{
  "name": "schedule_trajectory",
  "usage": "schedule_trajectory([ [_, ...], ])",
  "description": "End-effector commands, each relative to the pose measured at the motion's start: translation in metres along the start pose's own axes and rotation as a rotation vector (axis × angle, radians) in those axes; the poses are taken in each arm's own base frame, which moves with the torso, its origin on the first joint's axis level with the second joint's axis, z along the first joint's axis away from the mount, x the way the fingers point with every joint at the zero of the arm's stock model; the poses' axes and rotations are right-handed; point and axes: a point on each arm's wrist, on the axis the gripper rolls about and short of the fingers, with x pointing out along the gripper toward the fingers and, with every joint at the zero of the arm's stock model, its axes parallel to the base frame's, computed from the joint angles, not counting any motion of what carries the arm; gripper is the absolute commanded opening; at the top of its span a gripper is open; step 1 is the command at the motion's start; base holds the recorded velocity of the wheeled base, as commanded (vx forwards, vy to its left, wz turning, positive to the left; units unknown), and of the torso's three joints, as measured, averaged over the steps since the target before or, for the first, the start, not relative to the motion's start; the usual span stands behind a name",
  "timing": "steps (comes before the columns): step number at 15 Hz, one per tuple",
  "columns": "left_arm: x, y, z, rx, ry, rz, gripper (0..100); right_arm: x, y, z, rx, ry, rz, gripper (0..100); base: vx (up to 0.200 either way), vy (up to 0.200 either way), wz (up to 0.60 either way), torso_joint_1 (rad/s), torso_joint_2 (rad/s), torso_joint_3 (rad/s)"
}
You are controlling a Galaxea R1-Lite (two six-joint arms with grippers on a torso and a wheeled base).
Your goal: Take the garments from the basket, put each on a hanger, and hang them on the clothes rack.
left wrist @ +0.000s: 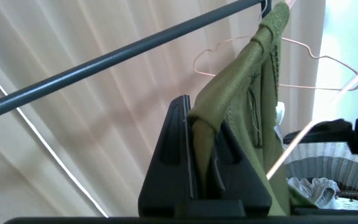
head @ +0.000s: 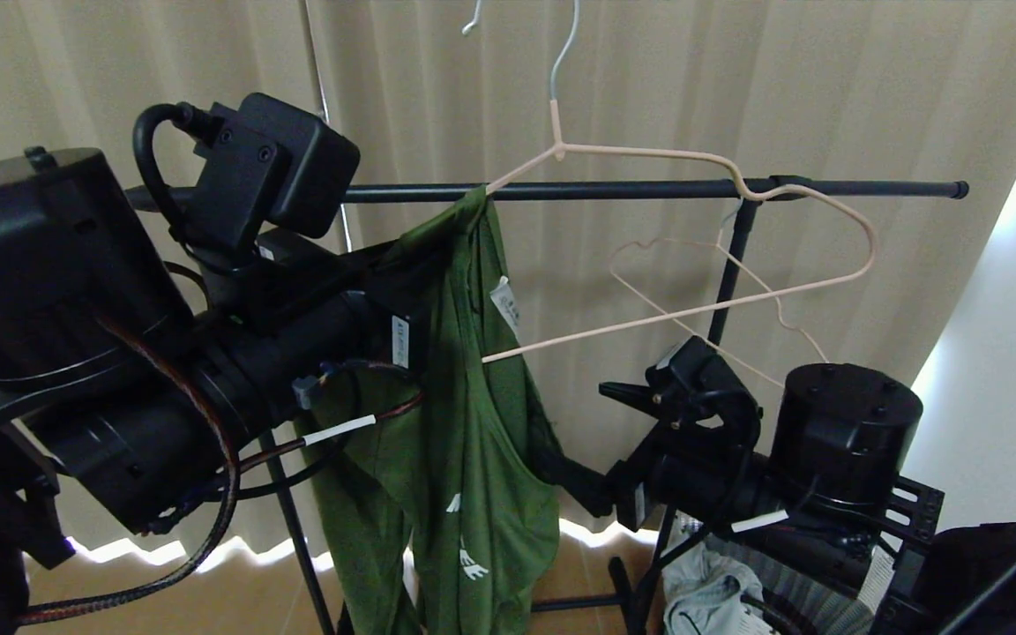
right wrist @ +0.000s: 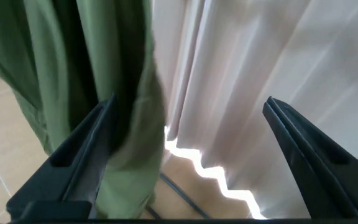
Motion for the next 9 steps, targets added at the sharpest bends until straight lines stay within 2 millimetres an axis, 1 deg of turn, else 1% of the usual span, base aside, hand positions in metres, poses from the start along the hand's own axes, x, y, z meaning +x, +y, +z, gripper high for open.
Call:
schedule_trajectory([
  [1, -0.001, 0.0, 0.0, -0.001, -0.002, 0.002, 0, 0.003, 0.001, -0.007, -0.001, 0.027, -0.001, 100, 0.0, 0.0, 0.0, 0.0, 0.0, 0.0],
  [3, -0.002, 0.001, 0.002, -0.003, -0.007, 0.003, 0, 0.001, -0.001, -0.013, -0.002, 0.05, -0.054, 100, 0.0, 0.0, 0.0, 0.0, 0.0, 0.0],
  [5, -0.002, 0.003, 0.001, -0.001, -0.005, 0.014, 0, -0.009, -0.006, -0.017, -0.001, 0.07, -0.089, 100, 0.0, 0.0, 0.0, 0.0, 0.0, 0.0],
  [6, -0.003, 0.009, 0.001, 0.003, -0.003, 0.036, 0, -0.022, -0.018, -0.018, 0.004, 0.079, -0.141, 100, 0.0, 0.0, 0.0, 0.0, 0.0, 0.0],
  [8, -0.007, 0.015, -0.008, 0.025, 0.031, 0.056, 0, -0.042, -0.032, -0.018, 0.011, 0.079, -0.203, 100, 0.0, 0.0, 0.0, 0.0, 0.0, 0.0],
  [9, -0.013, 0.017, -0.016, 0.044, 0.06, 0.061, 0, -0.055, -0.043, -0.016, 0.001, 0.072, -0.254, 100, 0.0, 0.0, 0.0, 0.0, 0.0, 0.0],
])
